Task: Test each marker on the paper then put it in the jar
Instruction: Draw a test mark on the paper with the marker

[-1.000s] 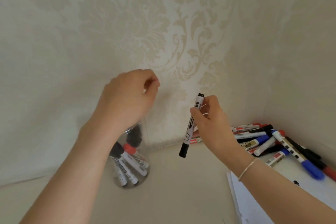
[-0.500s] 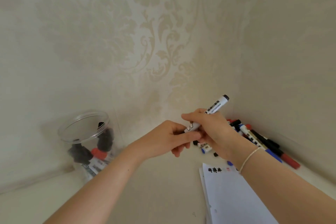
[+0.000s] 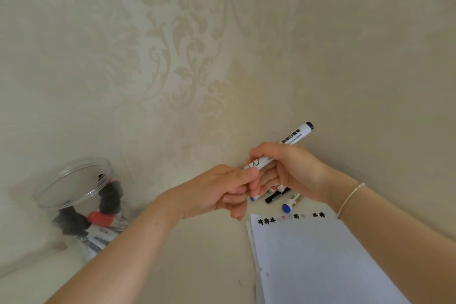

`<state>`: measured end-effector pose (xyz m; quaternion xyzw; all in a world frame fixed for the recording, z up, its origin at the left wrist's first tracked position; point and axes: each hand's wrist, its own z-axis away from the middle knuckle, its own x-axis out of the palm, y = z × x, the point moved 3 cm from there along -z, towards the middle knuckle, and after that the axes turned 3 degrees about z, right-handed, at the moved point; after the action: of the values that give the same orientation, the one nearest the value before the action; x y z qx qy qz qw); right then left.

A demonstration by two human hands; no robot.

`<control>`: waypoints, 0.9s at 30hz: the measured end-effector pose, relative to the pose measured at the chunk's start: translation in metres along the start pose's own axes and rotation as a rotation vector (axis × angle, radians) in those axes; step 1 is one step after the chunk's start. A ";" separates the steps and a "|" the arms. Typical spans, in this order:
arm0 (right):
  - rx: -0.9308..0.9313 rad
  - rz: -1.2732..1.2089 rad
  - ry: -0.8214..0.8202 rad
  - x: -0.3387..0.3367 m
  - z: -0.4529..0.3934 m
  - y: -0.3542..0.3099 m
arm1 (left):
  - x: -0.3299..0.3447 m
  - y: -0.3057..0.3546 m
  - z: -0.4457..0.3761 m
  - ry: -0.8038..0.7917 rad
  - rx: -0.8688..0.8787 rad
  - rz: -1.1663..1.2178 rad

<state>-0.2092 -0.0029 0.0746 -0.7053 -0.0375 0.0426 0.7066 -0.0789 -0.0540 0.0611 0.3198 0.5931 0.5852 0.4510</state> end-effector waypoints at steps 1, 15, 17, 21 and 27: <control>-0.008 0.002 -0.005 -0.001 0.001 0.000 | 0.002 -0.002 -0.003 -0.030 -0.019 0.041; 0.060 -0.063 0.700 -0.082 0.020 0.048 | -0.004 -0.046 -0.035 0.268 -0.049 -0.277; 0.073 -0.111 0.710 -0.092 0.028 0.057 | 0.013 -0.055 -0.050 0.305 0.031 -0.463; 0.113 -0.064 0.801 -0.105 0.044 0.075 | 0.057 -0.069 -0.071 0.135 0.277 -0.862; 0.138 0.060 0.978 -0.113 0.051 0.107 | 0.079 -0.084 -0.086 0.000 0.536 -1.211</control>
<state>-0.3282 0.0353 -0.0311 -0.5950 0.3218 -0.2707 0.6850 -0.1752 -0.0261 -0.0420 0.0308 0.7931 0.0604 0.6053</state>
